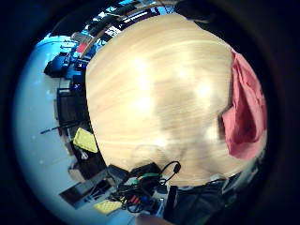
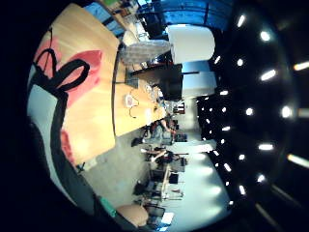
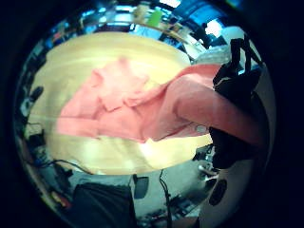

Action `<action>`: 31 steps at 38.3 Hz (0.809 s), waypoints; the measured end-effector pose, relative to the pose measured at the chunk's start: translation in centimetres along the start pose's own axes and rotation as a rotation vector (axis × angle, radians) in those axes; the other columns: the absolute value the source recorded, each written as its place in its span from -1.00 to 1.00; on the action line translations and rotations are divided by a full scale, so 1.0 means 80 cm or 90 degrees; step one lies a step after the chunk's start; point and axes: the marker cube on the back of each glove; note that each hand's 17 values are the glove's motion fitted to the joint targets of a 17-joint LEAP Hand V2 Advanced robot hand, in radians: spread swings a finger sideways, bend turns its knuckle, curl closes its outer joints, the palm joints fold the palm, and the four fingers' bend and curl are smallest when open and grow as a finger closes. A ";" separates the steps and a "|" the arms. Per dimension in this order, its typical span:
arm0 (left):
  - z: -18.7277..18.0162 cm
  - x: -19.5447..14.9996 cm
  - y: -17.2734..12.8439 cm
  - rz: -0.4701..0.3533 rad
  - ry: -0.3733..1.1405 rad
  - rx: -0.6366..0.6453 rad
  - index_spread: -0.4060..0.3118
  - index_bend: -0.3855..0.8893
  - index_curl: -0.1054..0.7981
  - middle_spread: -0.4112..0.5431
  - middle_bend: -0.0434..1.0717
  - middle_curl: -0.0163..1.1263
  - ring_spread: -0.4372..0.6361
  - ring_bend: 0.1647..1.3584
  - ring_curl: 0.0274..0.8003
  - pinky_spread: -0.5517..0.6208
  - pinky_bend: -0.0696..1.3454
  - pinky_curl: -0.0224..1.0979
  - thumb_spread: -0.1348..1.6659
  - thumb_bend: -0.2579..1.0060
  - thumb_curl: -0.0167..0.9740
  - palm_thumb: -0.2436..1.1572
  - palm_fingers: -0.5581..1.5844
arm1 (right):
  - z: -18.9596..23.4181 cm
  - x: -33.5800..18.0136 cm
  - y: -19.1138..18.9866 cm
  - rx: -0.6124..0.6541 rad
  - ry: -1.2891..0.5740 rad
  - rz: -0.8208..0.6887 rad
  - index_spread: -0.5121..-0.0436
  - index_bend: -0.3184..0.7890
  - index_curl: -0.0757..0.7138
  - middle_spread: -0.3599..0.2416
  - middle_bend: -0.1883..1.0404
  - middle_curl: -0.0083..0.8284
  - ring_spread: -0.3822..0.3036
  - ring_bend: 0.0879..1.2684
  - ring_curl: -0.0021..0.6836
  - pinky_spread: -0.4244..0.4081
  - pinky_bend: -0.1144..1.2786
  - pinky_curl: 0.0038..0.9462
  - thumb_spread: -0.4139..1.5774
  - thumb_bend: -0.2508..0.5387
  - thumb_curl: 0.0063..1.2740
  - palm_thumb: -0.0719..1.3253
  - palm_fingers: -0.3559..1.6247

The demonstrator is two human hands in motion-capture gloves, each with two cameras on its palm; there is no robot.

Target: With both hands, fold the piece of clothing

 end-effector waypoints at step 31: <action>0.017 -0.084 0.025 -0.082 -0.065 -0.094 0.05 -0.13 -0.01 0.26 -0.63 -0.53 0.36 -0.17 -0.33 0.64 -0.27 -0.37 0.48 -0.61 -0.48 -0.40 -0.35 | -0.086 -0.225 -0.044 -0.149 -0.149 -0.168 -0.10 -0.27 -0.13 -0.50 0.06 0.19 -0.60 0.18 0.43 -0.72 0.21 -0.03 0.30 -0.41 -0.38 0.69 0.62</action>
